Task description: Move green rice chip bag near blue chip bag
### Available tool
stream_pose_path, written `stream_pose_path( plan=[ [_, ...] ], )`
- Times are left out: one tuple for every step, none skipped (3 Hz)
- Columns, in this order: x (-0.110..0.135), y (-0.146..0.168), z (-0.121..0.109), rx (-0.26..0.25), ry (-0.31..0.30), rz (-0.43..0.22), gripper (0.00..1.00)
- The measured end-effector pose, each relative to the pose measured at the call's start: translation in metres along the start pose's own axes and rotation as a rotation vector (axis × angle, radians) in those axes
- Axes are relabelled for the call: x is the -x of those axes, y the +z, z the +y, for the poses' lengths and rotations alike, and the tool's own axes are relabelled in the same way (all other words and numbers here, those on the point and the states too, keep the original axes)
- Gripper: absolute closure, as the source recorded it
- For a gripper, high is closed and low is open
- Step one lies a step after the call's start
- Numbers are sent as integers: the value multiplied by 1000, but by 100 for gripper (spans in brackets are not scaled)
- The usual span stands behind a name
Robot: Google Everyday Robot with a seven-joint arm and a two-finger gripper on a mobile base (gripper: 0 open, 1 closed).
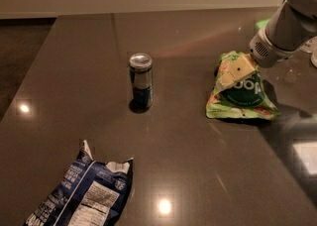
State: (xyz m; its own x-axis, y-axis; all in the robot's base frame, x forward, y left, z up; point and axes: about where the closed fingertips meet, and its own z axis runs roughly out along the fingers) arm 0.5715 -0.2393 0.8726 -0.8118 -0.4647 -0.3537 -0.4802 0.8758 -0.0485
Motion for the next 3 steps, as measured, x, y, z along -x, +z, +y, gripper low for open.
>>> stream_pose_path(
  plan=[
    [-2,11,-7,-11,22,31,0],
    [-5,17,-16,-34,38,75,15],
    [-4,16,-16,-32,39,91,38]
  ],
)
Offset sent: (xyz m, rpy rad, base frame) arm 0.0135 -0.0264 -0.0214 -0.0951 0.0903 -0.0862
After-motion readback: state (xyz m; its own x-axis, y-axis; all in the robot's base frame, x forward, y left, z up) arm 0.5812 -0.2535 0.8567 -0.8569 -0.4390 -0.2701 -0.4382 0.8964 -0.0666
